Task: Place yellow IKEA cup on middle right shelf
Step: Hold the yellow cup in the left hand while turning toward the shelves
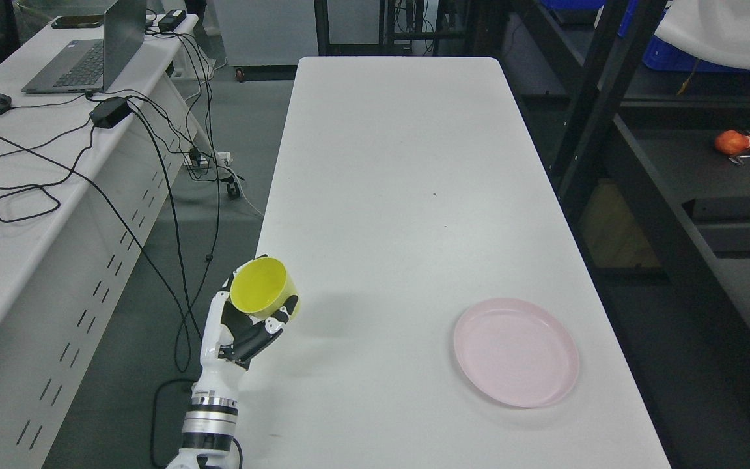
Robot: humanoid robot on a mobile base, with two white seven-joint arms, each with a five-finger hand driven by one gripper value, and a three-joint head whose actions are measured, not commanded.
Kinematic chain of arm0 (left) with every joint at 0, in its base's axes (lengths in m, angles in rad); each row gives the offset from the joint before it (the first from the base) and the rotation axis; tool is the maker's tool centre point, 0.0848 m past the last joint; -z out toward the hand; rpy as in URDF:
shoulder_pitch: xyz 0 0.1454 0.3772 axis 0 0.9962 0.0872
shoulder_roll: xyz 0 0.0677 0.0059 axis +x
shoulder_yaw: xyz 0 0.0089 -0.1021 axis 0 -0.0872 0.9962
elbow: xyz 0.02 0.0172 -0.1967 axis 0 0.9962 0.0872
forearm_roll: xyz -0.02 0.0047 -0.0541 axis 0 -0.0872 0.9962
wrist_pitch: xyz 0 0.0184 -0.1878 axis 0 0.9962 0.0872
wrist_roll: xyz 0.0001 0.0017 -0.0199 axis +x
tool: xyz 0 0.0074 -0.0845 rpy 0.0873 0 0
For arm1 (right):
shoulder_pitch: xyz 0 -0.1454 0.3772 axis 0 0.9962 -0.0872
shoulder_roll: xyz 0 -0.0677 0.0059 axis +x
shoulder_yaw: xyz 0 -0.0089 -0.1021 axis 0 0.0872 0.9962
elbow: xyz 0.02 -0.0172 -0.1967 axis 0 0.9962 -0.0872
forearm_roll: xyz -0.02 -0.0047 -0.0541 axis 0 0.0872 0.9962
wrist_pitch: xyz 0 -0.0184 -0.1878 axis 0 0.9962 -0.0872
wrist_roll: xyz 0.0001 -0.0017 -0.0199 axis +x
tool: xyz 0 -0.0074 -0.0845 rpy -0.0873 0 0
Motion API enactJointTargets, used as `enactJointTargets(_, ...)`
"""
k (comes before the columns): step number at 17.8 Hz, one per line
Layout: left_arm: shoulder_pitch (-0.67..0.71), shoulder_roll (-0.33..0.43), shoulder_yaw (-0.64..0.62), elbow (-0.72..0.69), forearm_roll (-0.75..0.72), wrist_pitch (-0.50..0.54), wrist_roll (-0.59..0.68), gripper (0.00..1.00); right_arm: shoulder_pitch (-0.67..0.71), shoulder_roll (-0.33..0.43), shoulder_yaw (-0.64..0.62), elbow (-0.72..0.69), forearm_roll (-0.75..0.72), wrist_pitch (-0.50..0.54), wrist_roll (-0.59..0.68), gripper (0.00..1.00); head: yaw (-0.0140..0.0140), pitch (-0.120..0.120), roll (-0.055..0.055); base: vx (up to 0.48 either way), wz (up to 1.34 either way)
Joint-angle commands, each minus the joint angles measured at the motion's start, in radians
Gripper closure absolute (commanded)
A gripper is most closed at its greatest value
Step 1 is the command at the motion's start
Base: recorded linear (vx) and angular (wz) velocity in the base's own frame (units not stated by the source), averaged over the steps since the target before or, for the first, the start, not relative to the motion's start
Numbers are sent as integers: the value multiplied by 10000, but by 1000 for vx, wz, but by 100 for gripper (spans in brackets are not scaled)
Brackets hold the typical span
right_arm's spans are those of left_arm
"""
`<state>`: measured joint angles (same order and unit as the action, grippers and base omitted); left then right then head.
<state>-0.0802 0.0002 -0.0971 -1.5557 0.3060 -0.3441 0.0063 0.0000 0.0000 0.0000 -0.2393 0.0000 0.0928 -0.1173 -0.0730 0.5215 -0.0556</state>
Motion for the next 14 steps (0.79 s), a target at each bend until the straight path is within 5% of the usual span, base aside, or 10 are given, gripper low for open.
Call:
enactJointTargets(1, 158, 173, -163, -2221, 529, -1004, -63, 100, 139, -175, 169, 0, -246, 7, 7, 1, 0, 0, 0, -33, 8)
enactJointTargets(14, 403, 173, -471, -2206, 529, -1544, -79, 100, 139, -175, 169, 0, -246, 7, 7, 1, 0, 0, 0, -152, -122)
